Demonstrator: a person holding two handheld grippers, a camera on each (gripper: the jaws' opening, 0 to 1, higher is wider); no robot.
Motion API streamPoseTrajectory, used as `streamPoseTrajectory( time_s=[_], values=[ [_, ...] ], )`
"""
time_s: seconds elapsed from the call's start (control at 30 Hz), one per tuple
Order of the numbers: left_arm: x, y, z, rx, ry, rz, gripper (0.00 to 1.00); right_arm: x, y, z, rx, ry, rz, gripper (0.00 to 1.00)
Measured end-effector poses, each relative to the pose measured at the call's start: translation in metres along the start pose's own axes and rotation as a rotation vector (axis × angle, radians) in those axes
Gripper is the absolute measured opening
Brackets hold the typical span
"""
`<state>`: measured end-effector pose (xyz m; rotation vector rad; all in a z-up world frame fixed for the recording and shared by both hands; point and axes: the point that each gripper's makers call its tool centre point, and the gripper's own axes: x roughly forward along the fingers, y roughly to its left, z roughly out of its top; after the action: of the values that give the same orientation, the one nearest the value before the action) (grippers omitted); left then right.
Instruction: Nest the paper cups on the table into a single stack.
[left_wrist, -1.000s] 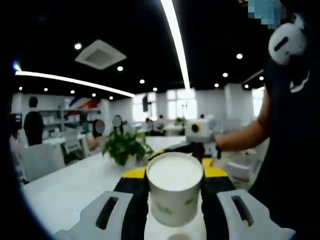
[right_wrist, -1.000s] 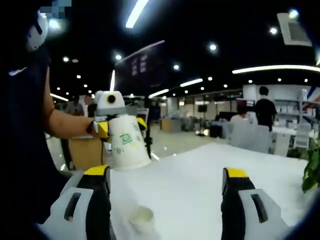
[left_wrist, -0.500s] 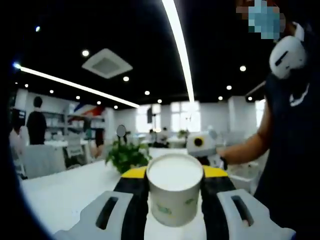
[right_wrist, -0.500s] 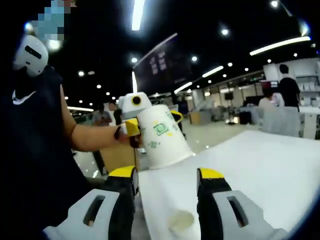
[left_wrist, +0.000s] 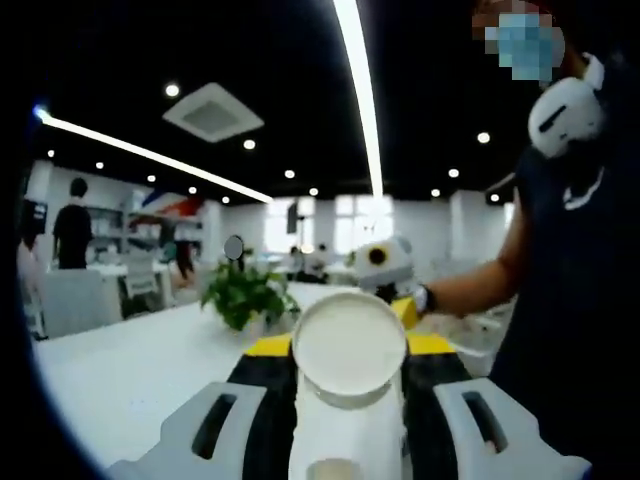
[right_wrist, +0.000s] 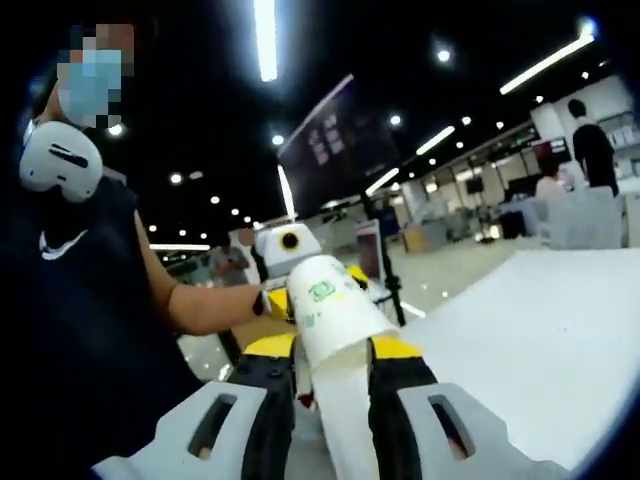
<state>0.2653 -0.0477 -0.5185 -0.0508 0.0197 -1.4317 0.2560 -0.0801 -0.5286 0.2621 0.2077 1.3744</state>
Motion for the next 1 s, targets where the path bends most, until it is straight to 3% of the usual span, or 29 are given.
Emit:
streamPoseTrajectory(
  time_s=[0.5, 1.0],
  values=[
    [-0.014, -0.009, -0.003, -0.009, 0.013, -0.022, 0.39, 0.015, 0.032, 0.024, 0.010, -0.034, 0.109, 0.09],
    [-0.012, -0.009, -0.008, 0.014, 0.023, -0.024, 0.39, 0.023, 0.036, 0.020, 0.024, -0.012, 0.144, 0.01]
  ],
)
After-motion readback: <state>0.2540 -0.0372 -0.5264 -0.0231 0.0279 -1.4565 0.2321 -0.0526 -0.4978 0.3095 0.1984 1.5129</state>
